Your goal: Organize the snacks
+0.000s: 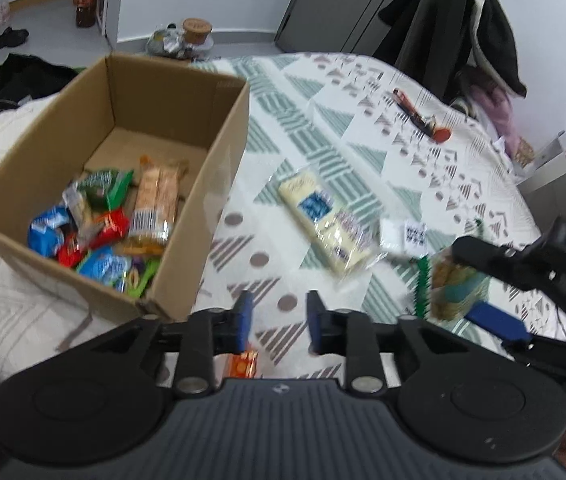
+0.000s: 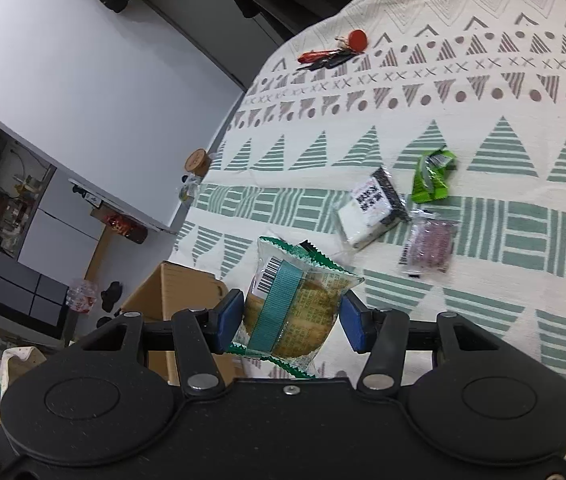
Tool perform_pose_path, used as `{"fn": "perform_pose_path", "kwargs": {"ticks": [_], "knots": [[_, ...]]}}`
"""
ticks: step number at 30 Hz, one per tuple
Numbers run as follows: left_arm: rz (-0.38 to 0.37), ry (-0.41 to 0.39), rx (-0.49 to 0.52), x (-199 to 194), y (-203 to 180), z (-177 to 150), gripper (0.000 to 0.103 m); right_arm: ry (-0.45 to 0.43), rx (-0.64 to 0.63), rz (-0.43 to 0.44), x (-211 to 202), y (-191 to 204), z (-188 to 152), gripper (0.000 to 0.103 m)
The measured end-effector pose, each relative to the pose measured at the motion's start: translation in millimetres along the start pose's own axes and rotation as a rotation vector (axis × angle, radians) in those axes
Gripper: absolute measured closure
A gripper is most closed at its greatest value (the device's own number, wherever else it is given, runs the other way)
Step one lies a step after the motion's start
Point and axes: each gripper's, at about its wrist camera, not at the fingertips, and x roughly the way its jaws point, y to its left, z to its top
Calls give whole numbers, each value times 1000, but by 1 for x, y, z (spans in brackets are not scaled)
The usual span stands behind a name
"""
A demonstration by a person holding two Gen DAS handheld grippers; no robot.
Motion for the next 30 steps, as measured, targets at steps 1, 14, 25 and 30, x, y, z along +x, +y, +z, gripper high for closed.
{"fn": "perform_pose_path", "kwargs": {"ticks": [1, 14, 25, 30], "knots": [[5, 7, -3, 2, 0, -2, 65, 4, 4, -3, 1, -1, 0, 52], [99, 86, -25, 39, 7, -30, 64, 45, 3, -32, 11, -8, -8, 52], [112, 81, -19, 49, 9, -32, 87, 51, -5, -22, 12, -4, -8, 52], [79, 4, 4, 28, 1, -16, 87, 36, -16, -4, 10, 1, -7, 52]]}}
